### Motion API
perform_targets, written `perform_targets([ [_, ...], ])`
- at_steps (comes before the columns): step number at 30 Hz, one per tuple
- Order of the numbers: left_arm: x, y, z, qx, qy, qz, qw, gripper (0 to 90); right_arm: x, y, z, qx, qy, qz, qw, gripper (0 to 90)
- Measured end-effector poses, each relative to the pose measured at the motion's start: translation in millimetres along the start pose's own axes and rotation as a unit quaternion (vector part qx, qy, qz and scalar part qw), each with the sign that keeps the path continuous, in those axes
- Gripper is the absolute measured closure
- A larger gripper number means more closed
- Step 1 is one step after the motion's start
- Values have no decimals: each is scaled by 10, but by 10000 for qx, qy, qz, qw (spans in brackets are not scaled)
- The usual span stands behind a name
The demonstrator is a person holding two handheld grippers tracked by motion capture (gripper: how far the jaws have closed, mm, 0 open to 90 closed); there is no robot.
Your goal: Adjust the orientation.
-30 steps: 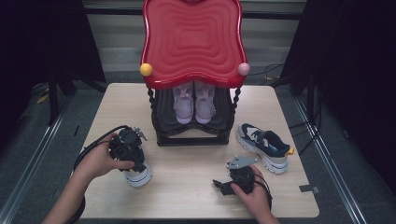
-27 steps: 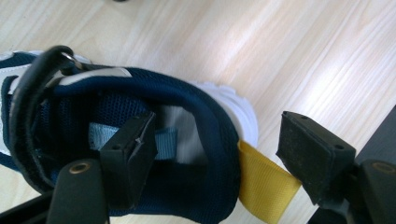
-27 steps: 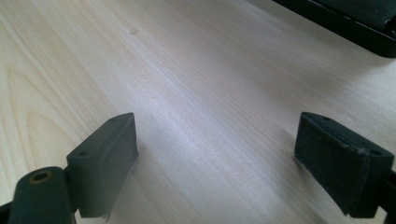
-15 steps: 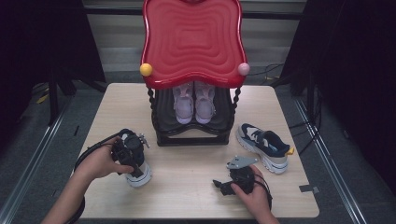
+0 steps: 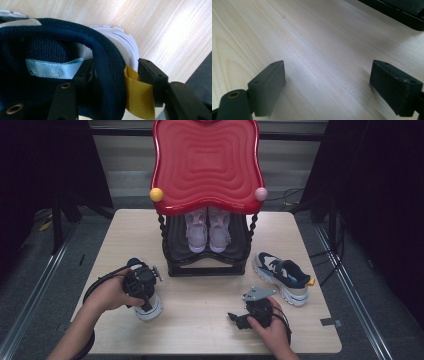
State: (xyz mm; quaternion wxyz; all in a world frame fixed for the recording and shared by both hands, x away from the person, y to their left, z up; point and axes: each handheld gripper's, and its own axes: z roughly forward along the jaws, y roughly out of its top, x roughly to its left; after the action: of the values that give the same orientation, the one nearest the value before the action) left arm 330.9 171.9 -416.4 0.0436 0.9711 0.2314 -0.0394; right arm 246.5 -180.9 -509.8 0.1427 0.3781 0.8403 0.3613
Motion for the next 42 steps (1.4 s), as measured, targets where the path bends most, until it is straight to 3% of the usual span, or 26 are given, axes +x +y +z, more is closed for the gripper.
perform_targets([
  [2, 3, 8, 8, 43, -59, -27, 10000, 527, 0, 0, 0, -1, 0, -1, 10000, 128],
  [4, 13, 23, 11, 170, -51, 85, 9998, 539, 0, 0, 0, -1, 0, -1, 10000, 127],
  [11, 20, 60, 47, 267, -119, -34, 9996, 577, 0, 0, 0, -1, 1, -2, 10000, 128],
  [12, 37, 70, 37, 370, -119, 78, 9992, 580, 0, 0, 0, 0, 1, -1, 10000, 128],
  [16, 29, 82, 45, 373, -216, -18, 9991, 623, -1, 0, 2, -8, 16, 2, 10000, 127],
  [22, 17, 108, 43, 513, -164, -20, 9985, 639, -1, 0, 2, -8, 17, 0, 10000, 128],
  [34, 43, 103, 52, 420, -402, -183, 9981, 721, -1, 0, 1, -8, 16, 0, 10000, 128],
  [35, 60, 104, 44, 472, -405, -105, 9980, 722, -2, 0, 2, -11, 17, -6, 10000, 127],
  [36, 50, 101, 49, 412, -423, -207, 9980, 723, -4, 0, 4, -21, 17, -19, 10000, 127],
  [42, 50, 108, 44, 432, -394, -144, 9982, 731, -2, 0, 2, -11, 17, -4, 10000, 127],
])
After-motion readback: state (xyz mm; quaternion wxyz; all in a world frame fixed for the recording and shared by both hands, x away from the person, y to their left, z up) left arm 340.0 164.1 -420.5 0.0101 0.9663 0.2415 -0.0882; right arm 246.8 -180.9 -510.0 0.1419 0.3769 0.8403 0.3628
